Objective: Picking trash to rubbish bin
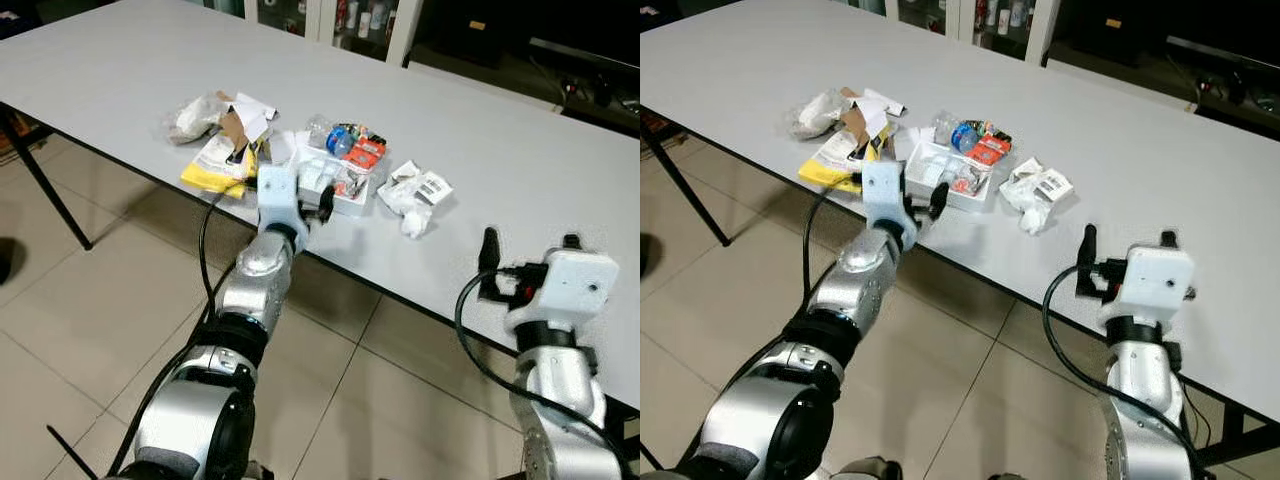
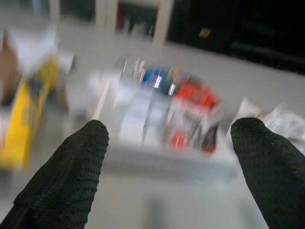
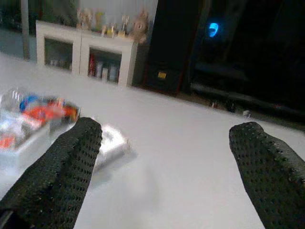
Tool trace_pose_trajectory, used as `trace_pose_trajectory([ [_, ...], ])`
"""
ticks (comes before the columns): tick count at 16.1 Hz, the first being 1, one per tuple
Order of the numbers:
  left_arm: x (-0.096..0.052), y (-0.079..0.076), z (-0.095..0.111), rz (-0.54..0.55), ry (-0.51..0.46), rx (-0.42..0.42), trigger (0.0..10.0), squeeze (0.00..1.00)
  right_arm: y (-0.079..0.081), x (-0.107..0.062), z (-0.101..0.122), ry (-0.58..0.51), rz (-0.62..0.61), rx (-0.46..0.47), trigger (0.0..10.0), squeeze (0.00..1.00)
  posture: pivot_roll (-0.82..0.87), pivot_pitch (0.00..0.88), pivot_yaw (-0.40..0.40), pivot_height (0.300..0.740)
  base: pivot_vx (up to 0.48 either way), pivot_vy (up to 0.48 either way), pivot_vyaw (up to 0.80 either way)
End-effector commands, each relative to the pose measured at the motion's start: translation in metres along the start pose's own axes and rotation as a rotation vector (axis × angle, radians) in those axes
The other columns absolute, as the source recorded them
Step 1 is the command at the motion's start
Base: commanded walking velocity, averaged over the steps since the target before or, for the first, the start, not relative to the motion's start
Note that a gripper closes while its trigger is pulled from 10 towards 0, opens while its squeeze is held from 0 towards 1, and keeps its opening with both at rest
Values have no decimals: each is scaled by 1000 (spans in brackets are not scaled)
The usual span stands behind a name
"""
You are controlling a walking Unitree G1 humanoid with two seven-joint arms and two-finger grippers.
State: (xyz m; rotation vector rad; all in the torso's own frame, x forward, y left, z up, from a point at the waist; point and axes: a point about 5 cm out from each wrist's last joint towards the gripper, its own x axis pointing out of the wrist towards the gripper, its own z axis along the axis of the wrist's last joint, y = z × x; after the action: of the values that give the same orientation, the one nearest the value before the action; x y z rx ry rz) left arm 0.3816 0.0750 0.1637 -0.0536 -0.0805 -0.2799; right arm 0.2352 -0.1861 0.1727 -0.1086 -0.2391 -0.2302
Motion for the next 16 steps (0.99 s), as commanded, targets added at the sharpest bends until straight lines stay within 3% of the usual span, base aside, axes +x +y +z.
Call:
trace_pose_trajectory([
  [1, -2, -6, 12, -73, -85, 75, 10000, 0, -10, 2, 17, -60, -56, -16, 10000, 0, 99, 108, -51, 740, 0, 0, 0],
  [6, -34, 5, -7, -181, -40, 146, 10000, 0, -23, -9, 23, -68, -111, -19, 10000, 0, 105, 77, -30, 740, 0, 0, 0],
  [8, -63, 15, -22, -206, 18, 170, 10000, 0, -23, -20, 17, -31, -116, -12, 10000, 0, 114, 70, -25, 740, 0, 0, 0],
  [10, -78, 20, -27, -217, 42, 193, 10000, 0, -22, -23, 14, -6, -104, -7, 10000, 0, 123, 72, -32, 740, 0, 0, 0],
  [16, -89, 15, -22, -221, 61, 212, 10000, 0, -16, -12, 14, -4, -46, 5, 10000, 0, 144, 82, -61, 740, 0, 0, -133],
])
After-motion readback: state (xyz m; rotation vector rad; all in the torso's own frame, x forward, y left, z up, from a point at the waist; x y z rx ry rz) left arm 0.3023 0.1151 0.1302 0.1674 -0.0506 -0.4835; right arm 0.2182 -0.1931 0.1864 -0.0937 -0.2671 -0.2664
